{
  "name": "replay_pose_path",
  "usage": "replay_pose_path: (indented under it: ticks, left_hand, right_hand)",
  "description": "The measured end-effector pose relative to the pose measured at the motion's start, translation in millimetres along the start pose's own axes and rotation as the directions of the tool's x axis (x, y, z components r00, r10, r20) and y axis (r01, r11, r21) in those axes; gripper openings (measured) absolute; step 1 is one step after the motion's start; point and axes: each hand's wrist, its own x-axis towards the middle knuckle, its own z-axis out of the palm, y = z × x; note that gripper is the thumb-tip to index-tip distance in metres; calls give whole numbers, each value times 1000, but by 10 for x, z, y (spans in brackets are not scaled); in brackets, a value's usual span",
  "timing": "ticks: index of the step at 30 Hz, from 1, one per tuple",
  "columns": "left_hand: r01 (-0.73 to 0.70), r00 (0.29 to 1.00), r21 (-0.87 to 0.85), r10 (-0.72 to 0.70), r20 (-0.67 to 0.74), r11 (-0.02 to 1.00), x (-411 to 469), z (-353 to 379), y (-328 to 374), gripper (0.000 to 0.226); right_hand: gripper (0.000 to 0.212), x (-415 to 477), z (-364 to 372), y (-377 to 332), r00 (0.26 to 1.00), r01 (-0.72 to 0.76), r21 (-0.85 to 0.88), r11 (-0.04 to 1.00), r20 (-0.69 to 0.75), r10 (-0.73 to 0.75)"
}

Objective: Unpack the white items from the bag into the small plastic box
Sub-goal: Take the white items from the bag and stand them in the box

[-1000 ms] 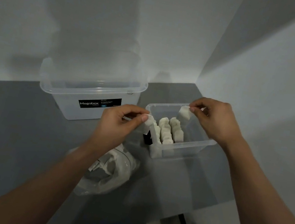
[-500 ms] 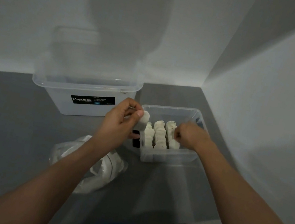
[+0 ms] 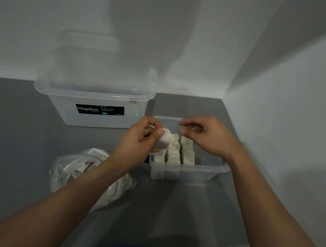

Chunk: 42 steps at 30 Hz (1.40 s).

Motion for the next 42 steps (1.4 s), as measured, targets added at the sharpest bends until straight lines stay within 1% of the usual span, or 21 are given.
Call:
replay_pose_path:
  ticks: [1, 2, 3, 5, 8, 10, 12, 13, 14, 15, 17, 19, 20, 22, 24, 27, 34, 37, 39, 41, 42]
  left_hand:
    - [-18, 1000, -2, 18, 19, 1000, 6, 20, -3, 5]
    - [-38, 998, -1, 38, 45, 999, 6, 44, 1, 8]
    - [-57, 996, 1, 56, 72, 998, 10, 72, 3, 11]
    - [-76, 991, 1, 75, 112, 997, 23, 128, 16, 16]
    - [-79, 989, 13, 76, 128, 997, 37, 195, 4, 19]
    - [-84, 991, 105, 72, 115, 991, 50, 210, -51, 18]
    - [-110, 990, 251, 84, 112, 962, 60, 186, -88, 24]
    - [-155, 985, 361, 115, 129, 919, 65, 155, -98, 29]
    - [-218, 974, 493, 152, 171, 842, 62, 107, -112, 33]
    - [-287, 956, 609, 179, 234, 739, 42, 59, -123, 37]
    - [-400, 913, 736, 168, 372, 546, -26, -26, -158, 41]
    - [-433, 894, 792, 90, 439, 431, -102, -67, -175, 41]
    - [-443, 889, 806, 73, 452, 392, -124, -77, -186, 40]
    - [-468, 880, 813, 92, 467, 347, -126, -67, -191, 35]
    - [-468, 881, 815, 105, 461, 343, -113, -56, -185, 32]
    - [-443, 892, 821, 85, 444, 360, -116, -54, -200, 31]
    - [-442, 893, 809, 111, 435, 387, -118, -57, -244, 30]
    - [-466, 882, 794, 131, 453, 391, -124, -70, -259, 30]
    - [-483, 873, 770, 153, 464, 417, -135, -100, -265, 28]
    - [-489, 869, 742, 191, 456, 459, -164, -165, -254, 26]
    - [-491, 870, 730, 216, 444, 475, -185, -216, -240, 24]
  right_hand:
    - [29, -50, -53, -121, 999, 26, 82, 996, 16, -28]
    - [31, -92, -87, -213, 998, 49, 111, 993, 41, -54]
    - [30, -120, -107, -276, 995, 73, 98, 993, 62, -79]
    - [22, -143, -126, -324, 991, 114, 15, 993, 73, -114]
    - [13, -150, -133, -291, 992, 117, -82, 990, 60, -112]
    - [11, -147, -133, -237, 993, 114, -119, 986, 36, -110]
    - [11, -128, -143, -142, 995, 84, -127, 988, -37, -89]
    - [12, -110, -147, -80, 994, 62, -138, 989, -81, -74]
    - [12, -86, -143, -11, 991, 42, -166, 985, -115, -61]
    - [12, -60, -131, 57, 990, 23, -202, 979, -129, -50]
    - [12, -9, -82, 197, 995, -10, -281, 960, -102, -19]
    - [13, 40, -12, 330, 999, -33, -341, 939, -3, 34]
    - [12, 62, 31, 386, 995, -43, -352, 935, 71, 73]
    - [10, 110, 147, 497, 965, -51, -375, 926, 220, 143]
    - [9, 169, 287, 593, 937, -51, -418, 907, 293, 187]
    - [8, 253, 440, 682, 922, -72, -475, 877, 304, 241]
    - [24, 341, 569, 760, 908, -118, -570, 813, 269, 320]
    - [24, 320, 582, 749, 910, -127, -589, 798, 250, 330]
    - [24, 290, 554, 703, 913, -133, -597, 791, 237, 333]
    - [22, 250, 482, 606, 933, -146, -574, 806, 190, 305]
    - [21, 217, 433, 538, 949, -164, -538, 827, 143, 282]
